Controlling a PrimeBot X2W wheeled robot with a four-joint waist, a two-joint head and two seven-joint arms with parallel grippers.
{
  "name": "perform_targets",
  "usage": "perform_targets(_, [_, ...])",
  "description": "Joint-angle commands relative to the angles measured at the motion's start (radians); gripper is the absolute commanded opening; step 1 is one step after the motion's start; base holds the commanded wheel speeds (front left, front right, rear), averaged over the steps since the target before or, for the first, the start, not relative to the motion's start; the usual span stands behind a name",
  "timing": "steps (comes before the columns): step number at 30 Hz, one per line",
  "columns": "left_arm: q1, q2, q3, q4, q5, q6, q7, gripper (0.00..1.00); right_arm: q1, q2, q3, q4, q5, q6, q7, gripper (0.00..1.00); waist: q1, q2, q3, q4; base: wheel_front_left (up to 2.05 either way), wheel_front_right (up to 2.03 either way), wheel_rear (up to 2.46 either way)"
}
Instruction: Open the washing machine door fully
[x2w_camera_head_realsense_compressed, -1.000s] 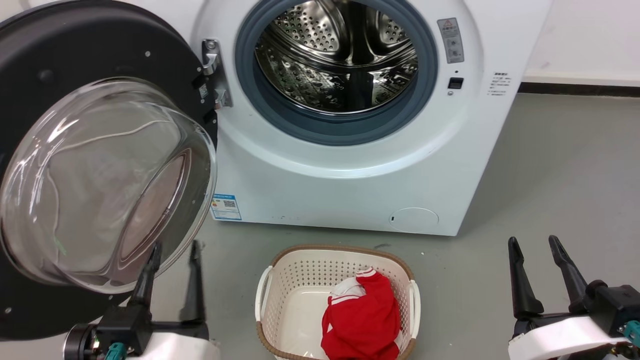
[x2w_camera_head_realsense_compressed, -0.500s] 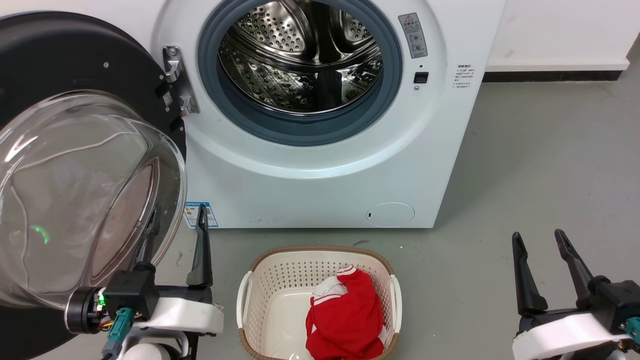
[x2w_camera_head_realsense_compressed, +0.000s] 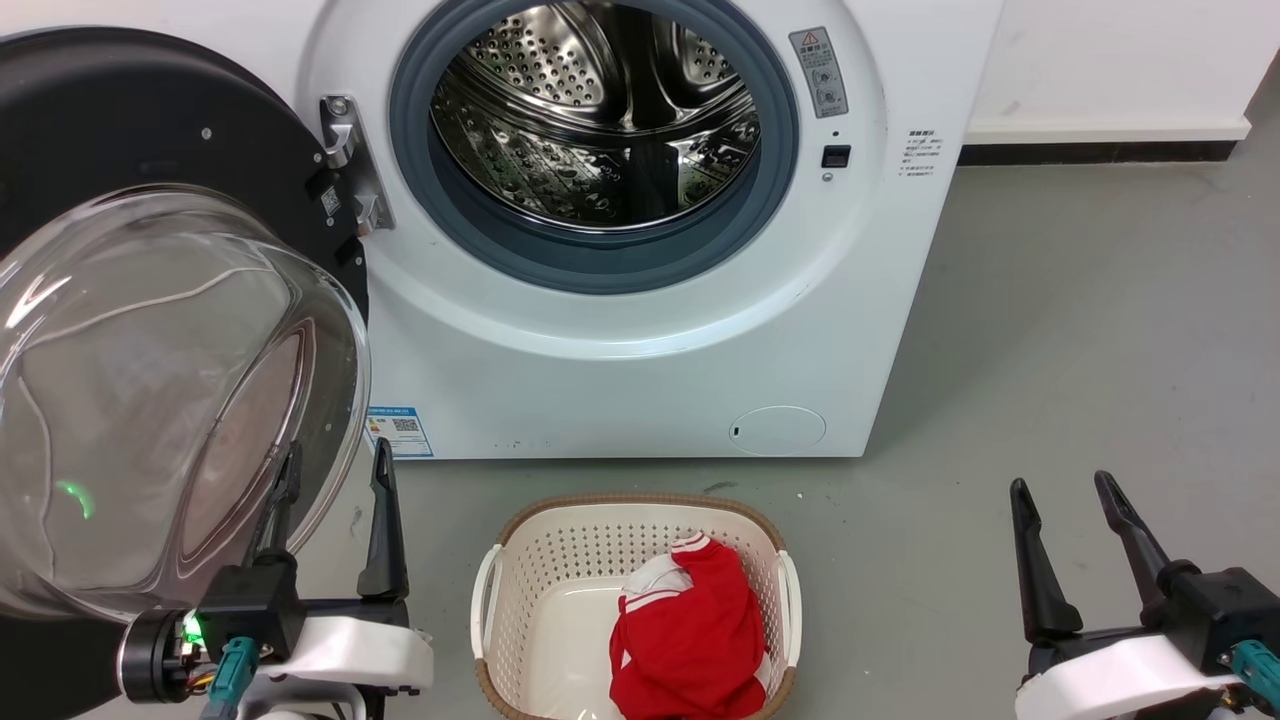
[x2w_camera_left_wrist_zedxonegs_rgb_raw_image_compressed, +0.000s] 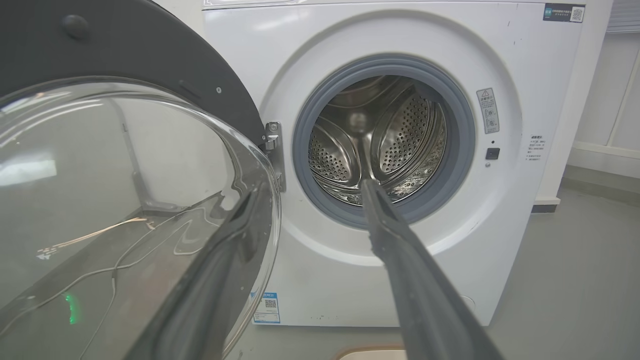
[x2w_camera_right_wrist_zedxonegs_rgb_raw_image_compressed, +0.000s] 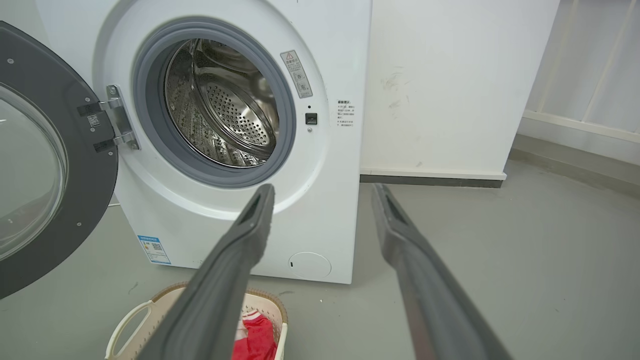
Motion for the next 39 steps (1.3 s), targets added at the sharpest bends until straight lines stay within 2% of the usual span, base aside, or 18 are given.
perform_targets(1, [0.009, -0.003, 0.004, -0.002, 0.005, -0.006, -0.002, 1.00, 0.002, 0.002, 0.000, 0.003, 0.003, 0.000, -0.005, 1.00, 0.0001, -0.0001, 0.000, 0.000, 0.00, 0.00, 0.00])
perform_targets(19, [0.032, -0.037, 0.033, -0.006, 0.041, -0.066, -0.002, 1.00, -0.006, 0.002, 0.003, 0.031, 0.015, 0.000, -0.021, 1.00, 0.0001, -0.0001, -0.004, -0.005, 0.00, 0.00, 0.00])
perform_targets(32, [0.027, -0.053, 0.040, 0.010, 0.054, -0.085, -0.002, 1.00, -0.009, 0.002, 0.009, 0.043, 0.027, 0.000, -0.029, 1.00, 0.0001, -0.0001, -0.010, -0.005, 0.00, 0.00, 0.00])
perform_targets(33, [0.023, -0.048, 0.041, 0.015, 0.049, -0.083, 0.000, 0.00, -0.004, 0.000, 0.009, 0.047, 0.024, 0.000, -0.023, 0.00, 0.0001, -0.0001, -0.010, -0.004, 0.00, 0.00, 0.00])
perform_targets(35, [0.027, -0.049, 0.043, 0.035, 0.044, -0.084, 0.004, 0.00, 0.004, 0.000, 0.012, 0.063, 0.028, 0.000, -0.021, 0.00, 0.0001, -0.0001, -0.010, -0.005, 0.00, 0.00, 0.00])
perform_targets(39, [0.010, -0.050, 0.061, 0.057, -0.039, -0.090, 0.035, 0.00, -0.003, -0.003, 0.014, 0.070, 0.120, 0.000, -0.015, 0.00, 0.0001, -0.0001, -0.009, -0.004, 0.00, 0.00, 0.00])
